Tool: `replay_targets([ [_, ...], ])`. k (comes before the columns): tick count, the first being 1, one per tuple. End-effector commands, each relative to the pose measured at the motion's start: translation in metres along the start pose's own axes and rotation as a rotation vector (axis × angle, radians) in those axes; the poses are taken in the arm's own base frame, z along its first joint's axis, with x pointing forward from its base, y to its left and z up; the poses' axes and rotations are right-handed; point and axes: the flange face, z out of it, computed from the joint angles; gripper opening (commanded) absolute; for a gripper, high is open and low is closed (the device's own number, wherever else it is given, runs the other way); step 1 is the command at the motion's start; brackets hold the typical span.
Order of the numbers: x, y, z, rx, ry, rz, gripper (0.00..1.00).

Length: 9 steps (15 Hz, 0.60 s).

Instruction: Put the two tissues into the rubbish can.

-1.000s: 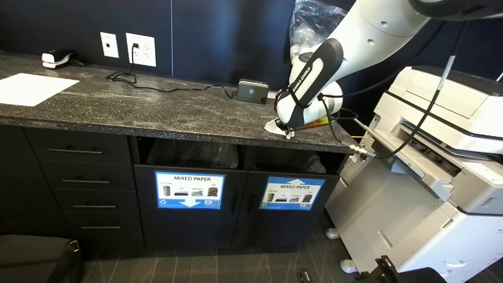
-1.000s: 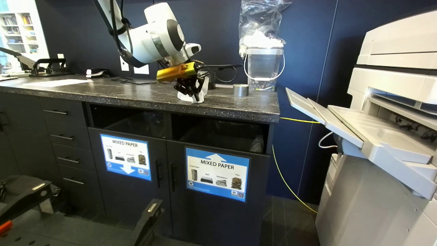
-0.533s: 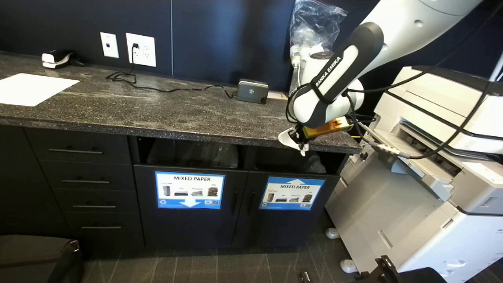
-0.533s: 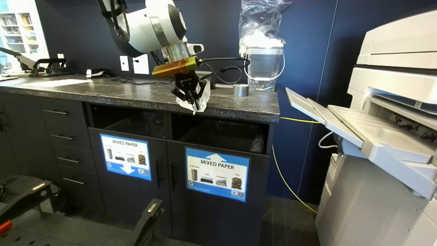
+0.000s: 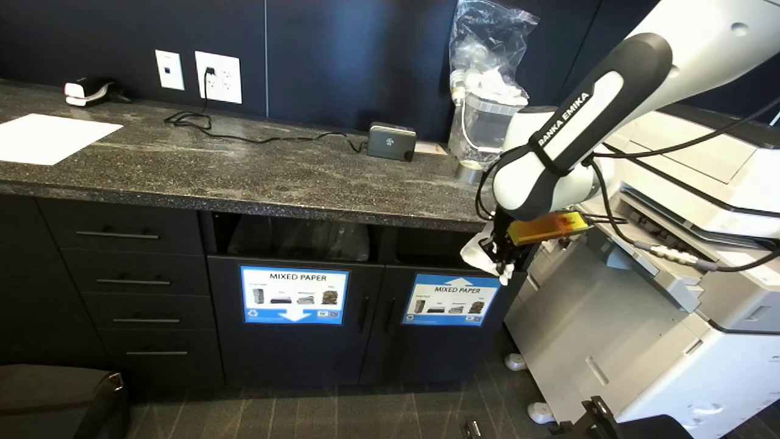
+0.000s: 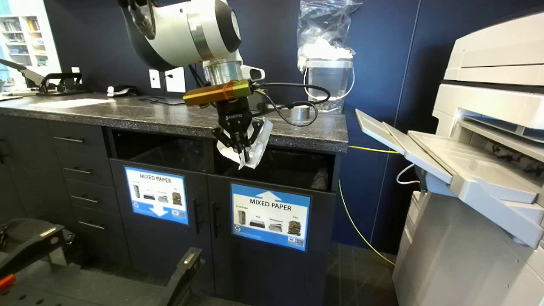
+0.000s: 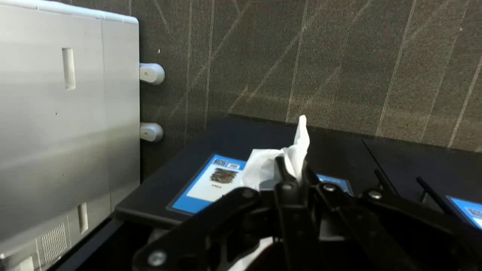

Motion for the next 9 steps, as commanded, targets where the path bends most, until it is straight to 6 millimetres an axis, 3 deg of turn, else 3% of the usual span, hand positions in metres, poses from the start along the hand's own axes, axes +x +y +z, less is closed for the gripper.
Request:
replay_targets([
  [1,-0.042,0.017,-0.005,0.043,0.009,0.032,0.08],
  [4,-0.067,0.027,0.004,0.077,0.022,0.081,0.08],
  [9,-0.103,0.019,0.021,0.134,0.099,0.151,0.08],
])
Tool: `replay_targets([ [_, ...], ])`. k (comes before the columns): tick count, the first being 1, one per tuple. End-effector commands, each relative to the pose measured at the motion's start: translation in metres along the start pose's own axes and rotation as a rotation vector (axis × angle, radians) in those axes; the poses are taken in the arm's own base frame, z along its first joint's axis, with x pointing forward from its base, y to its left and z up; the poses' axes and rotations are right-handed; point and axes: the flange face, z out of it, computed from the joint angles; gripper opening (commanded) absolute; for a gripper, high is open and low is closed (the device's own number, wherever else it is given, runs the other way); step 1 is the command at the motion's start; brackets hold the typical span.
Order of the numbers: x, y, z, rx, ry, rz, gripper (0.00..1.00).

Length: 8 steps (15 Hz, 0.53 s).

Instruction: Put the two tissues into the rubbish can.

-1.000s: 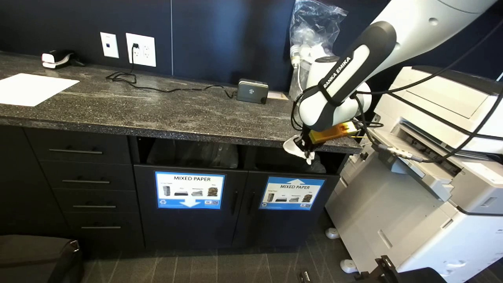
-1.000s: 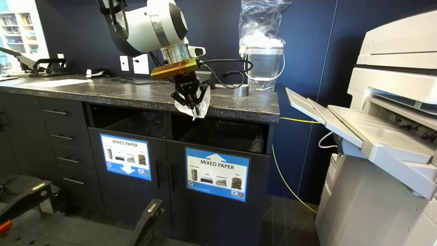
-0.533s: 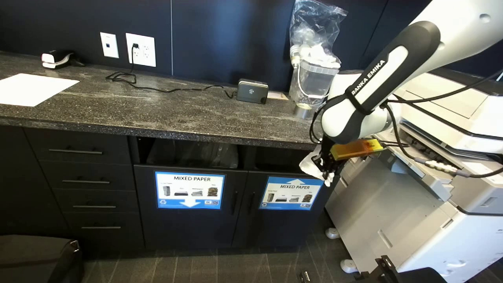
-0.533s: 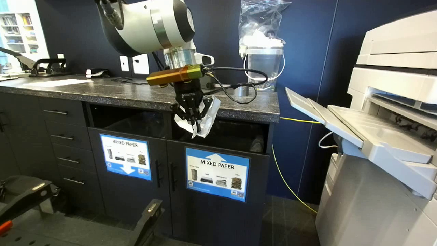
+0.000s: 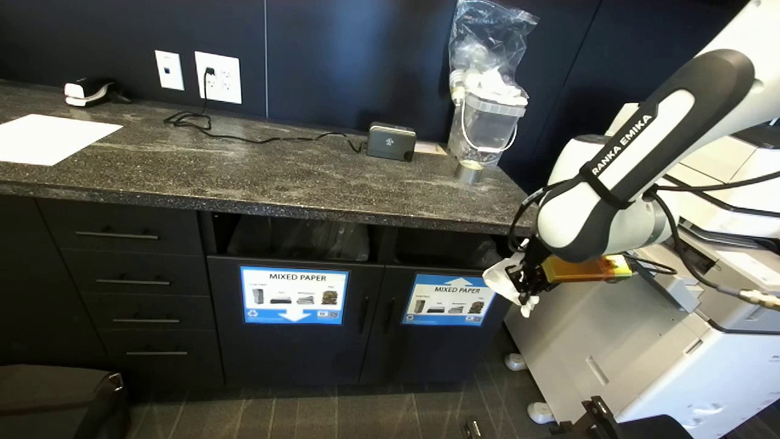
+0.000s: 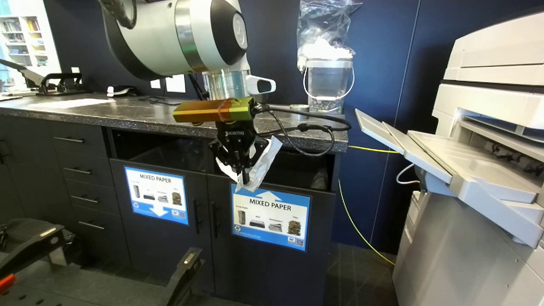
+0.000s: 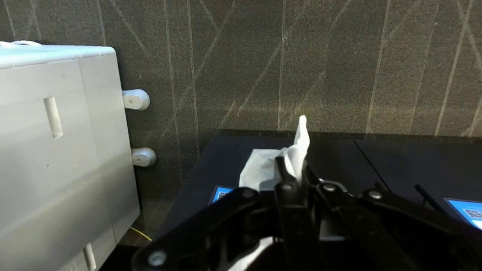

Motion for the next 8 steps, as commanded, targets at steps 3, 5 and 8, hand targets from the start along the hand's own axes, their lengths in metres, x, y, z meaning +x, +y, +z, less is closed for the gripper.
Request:
replay_targets([
  [3,-0.038,-0.014,0.003,0.083,0.122,0.082,0.08],
  [5,-0.045,-0.023,0.004,0.111,0.171,0.118,0.08],
  [8,-0.032,-0.046,0.007,0.166,0.246,0.171,0.08],
])
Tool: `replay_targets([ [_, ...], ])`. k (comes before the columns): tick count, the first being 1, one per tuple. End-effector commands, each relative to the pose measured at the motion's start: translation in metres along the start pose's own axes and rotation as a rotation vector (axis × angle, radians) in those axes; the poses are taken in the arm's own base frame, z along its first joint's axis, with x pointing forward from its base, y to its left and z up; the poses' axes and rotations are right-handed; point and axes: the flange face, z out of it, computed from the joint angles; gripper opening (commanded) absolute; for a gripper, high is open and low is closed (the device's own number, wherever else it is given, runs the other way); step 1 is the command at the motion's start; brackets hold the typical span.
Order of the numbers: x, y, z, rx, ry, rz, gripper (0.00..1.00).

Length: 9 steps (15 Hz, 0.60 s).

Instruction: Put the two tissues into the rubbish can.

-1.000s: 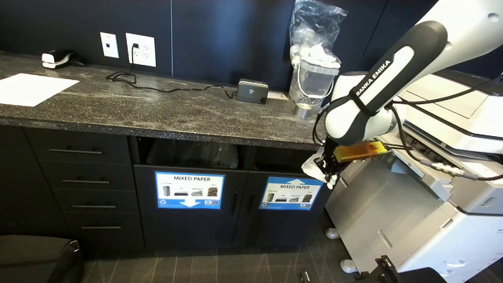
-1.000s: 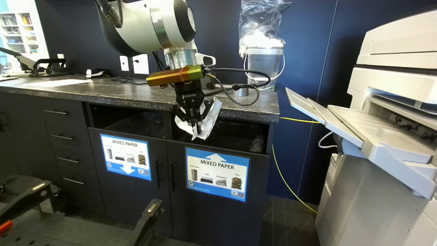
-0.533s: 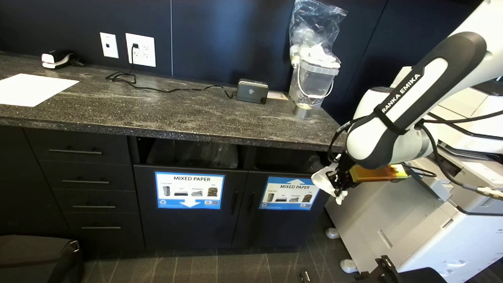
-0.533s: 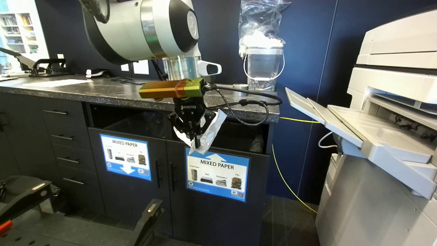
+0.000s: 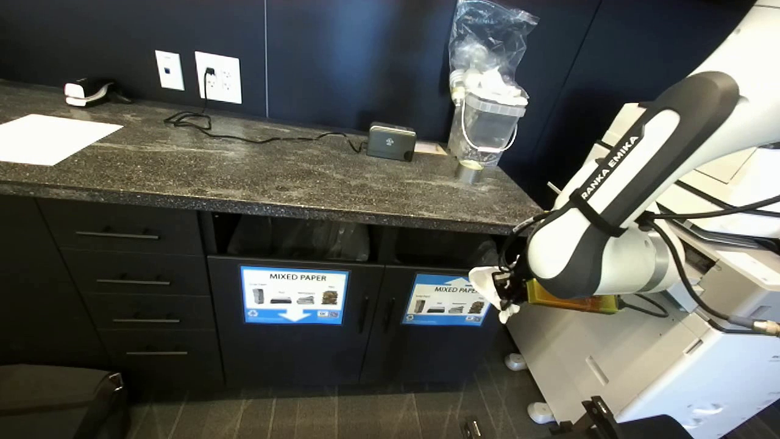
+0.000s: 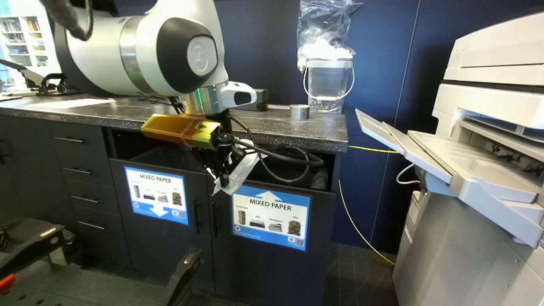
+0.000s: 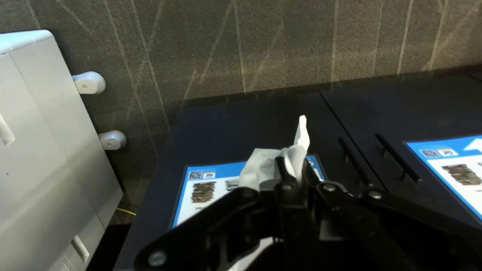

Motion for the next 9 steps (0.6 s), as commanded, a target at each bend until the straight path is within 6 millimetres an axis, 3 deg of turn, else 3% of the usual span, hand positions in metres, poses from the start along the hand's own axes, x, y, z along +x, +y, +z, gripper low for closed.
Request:
replay_targets([
  [1,0.002,-0.019,0.003,0.064,0.1,0.046,0.08],
  [4,-0.002,-0.028,0.009,0.111,0.158,0.059,0.08],
  [9,-0.01,-0.026,0.02,0.139,0.245,0.102,0.08],
])
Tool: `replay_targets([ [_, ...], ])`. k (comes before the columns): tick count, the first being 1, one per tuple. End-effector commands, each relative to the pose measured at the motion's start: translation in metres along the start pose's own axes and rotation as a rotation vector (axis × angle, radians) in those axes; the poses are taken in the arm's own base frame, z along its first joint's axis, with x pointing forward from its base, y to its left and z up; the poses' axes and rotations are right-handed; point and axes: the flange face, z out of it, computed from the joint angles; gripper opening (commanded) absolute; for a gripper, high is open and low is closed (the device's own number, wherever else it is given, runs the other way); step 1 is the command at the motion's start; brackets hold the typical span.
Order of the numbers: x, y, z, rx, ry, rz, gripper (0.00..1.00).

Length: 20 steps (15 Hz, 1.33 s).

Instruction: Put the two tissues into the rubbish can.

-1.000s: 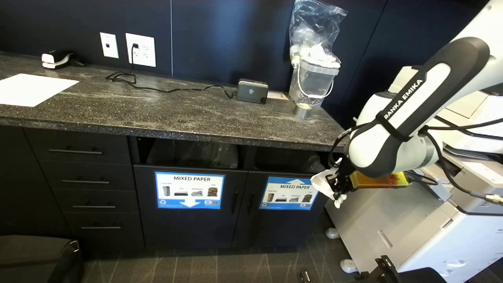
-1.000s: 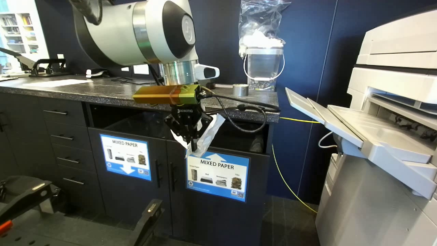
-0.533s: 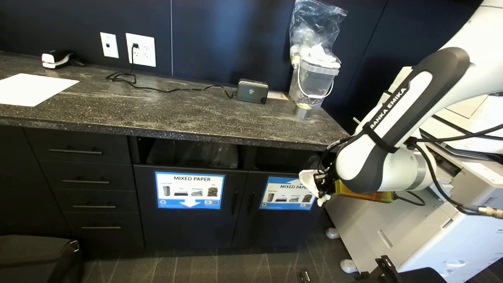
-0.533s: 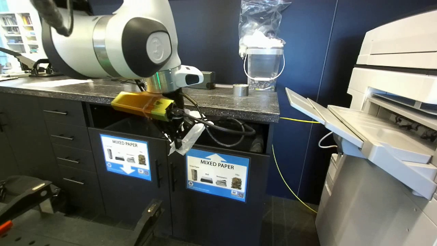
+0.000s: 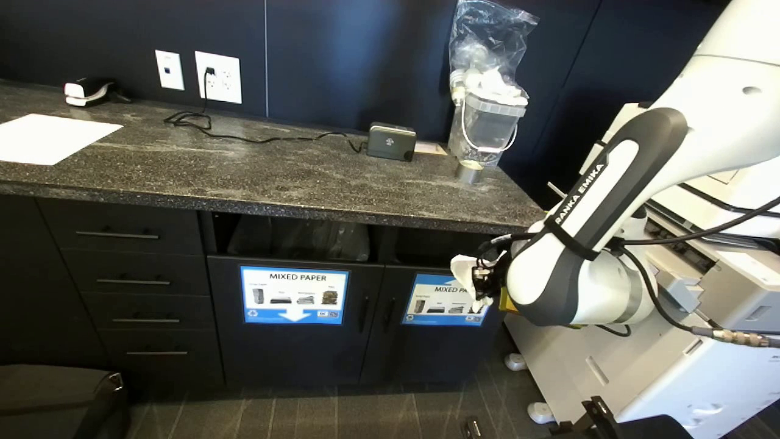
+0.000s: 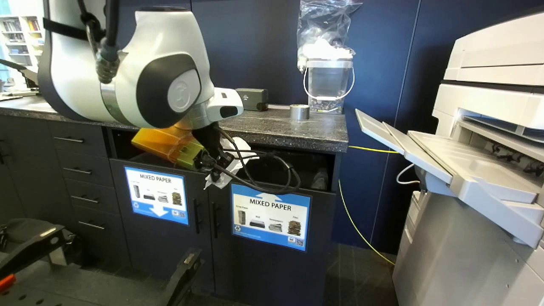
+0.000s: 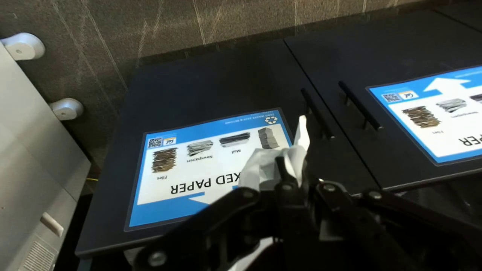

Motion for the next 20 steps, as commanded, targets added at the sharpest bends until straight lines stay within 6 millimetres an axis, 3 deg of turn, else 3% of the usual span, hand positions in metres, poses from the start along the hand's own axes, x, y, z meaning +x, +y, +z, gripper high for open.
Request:
replay_targets([
  [1,-0.004,0.001,0.002,0.027,0.096,0.045,0.08],
  [8,-0.008,-0.01,0.026,0.075,0.224,0.093,0.08],
  [16,-0.007,-0.028,0.082,0.094,0.367,0.104,0.08],
  [20,0.008,-0.037,0.113,0.075,0.44,0.137,0.0],
])
